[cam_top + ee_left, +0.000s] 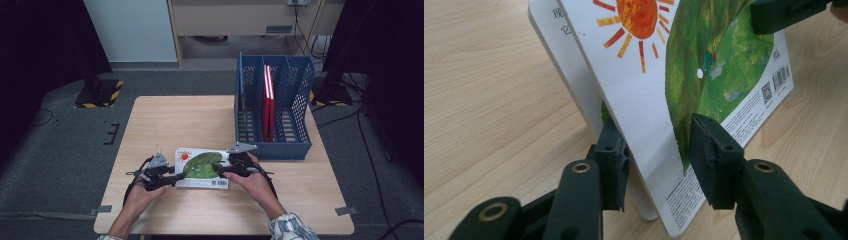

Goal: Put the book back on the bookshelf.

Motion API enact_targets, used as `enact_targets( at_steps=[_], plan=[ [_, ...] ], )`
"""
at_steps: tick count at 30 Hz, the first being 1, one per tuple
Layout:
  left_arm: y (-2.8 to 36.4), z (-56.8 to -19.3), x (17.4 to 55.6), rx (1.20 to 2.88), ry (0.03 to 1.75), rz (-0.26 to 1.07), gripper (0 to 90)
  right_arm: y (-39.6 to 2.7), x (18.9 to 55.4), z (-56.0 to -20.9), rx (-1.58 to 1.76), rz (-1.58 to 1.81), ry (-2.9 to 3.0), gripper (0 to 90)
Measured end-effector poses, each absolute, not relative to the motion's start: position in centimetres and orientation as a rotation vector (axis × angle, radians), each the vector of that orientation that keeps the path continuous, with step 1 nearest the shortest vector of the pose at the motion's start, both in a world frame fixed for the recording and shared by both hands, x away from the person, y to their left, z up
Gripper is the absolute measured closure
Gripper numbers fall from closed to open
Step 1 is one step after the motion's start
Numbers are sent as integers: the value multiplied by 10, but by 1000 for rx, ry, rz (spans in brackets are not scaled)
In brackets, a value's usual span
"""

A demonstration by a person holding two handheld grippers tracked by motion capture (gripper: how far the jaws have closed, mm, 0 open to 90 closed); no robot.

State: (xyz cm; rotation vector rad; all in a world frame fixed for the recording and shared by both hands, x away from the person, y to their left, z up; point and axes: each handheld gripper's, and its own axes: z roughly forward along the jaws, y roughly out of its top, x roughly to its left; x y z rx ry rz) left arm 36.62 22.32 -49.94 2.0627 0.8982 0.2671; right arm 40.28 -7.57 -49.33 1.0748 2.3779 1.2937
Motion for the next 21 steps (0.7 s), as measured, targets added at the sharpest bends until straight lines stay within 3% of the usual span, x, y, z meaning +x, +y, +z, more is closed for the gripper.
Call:
enact_targets(
  at_steps=[11,21],
  plan=[
    [223,-499,369,2050,919,360,648,-75,405,-477,1045,1282,2330,390],
    [224,-501,366,2035,920,370,646,-76,401,-472,1002,1285,2331,413]
  ],
)
